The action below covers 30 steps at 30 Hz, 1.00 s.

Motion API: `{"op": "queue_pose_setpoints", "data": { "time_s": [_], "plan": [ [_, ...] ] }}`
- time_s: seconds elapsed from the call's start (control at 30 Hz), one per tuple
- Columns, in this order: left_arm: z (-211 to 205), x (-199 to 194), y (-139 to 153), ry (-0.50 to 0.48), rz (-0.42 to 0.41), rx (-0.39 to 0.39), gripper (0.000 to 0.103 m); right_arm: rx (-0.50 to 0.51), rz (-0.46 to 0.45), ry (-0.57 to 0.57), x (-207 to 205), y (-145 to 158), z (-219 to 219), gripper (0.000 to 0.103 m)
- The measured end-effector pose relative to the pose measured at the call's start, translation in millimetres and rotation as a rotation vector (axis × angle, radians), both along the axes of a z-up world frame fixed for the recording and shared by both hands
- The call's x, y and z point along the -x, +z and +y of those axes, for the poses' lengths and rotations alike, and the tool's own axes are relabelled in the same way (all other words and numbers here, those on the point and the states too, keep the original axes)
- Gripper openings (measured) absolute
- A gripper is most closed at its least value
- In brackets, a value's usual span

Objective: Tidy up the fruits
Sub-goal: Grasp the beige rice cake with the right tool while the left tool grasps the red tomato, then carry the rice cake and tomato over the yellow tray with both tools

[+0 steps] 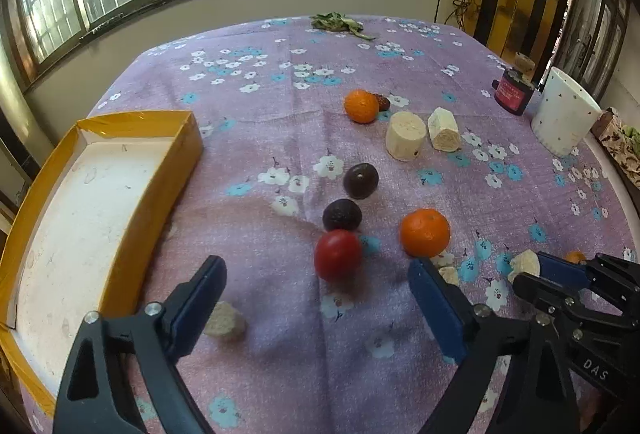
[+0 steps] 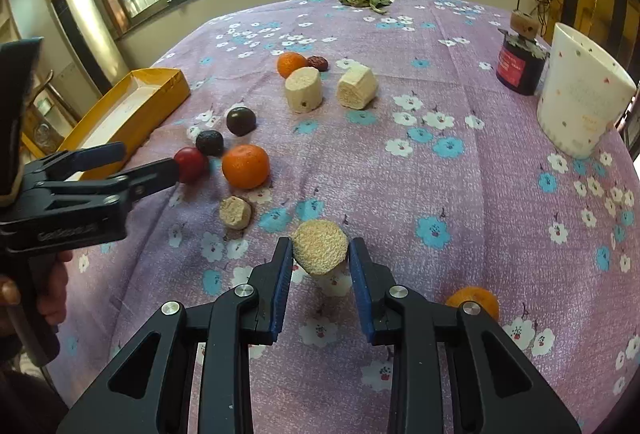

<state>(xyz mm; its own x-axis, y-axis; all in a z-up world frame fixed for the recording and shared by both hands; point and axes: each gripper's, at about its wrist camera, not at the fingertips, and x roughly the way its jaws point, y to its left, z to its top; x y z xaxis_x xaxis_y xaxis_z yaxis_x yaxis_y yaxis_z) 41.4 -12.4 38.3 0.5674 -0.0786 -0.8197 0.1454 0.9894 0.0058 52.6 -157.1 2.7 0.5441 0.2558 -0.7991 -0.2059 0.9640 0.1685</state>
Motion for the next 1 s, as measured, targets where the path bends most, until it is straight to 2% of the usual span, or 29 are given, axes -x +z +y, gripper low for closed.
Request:
{"op": "queue_pose_setpoints", "data": {
  "time_s": [0.03, 0.17, 0.23, 0.27, 0.3, 0.33, 0.37, 0.5, 0.8, 1.0],
  "plan": [
    [0, -6, -5, 0.002, 0.026, 0.002, 0.075, -0.008, 0.006, -0.003, 0, -1, -1, 0.028],
    [4, -22, -25, 0.027, 0.112, 0.039, 0.062, -0.030, 0.018, 0.000, 1, -4, -3, 0.028],
    [2, -24, -26, 0.020, 0.096, 0.033, 0.059, -0.035, 0.019, 0.006, 2, -5, -3, 0.028],
    [-1, -25, -26, 0.004, 0.090, 0.024, 0.050, -0.039, 0.022, 0.009, 2, -6, -3, 0.028],
    [-4, -25, -26, -0.018, 0.090, 0.016, 0.046, -0.039, 0.023, 0.013, 2, -6, -2, 0.028],
    [-6, -26, -26, -0.030, 0.081, 0.005, 0.033, -0.033, 0.023, 0.019, 3, -7, 0, 0.028],
    [-6, -27, -25, -0.041, 0.081, 0.008, 0.031, -0.028, 0.021, 0.023, 3, -7, 1, 0.028],
    [3, -21, -18, -0.043, 0.104, 0.064, 0.031, 0.001, -0.007, 0.036, 12, -2, 6, 0.028],
    [32, 32, 23, -0.055, 0.049, 0.130, 0.031, 0.013, -0.073, 0.049, 31, 24, 16, 0.028],
    [65, 55, 36, -0.019, 0.021, 0.182, 0.031, 0.041, -0.087, 0.083, 34, 33, 46, 0.028]
  ]
}}
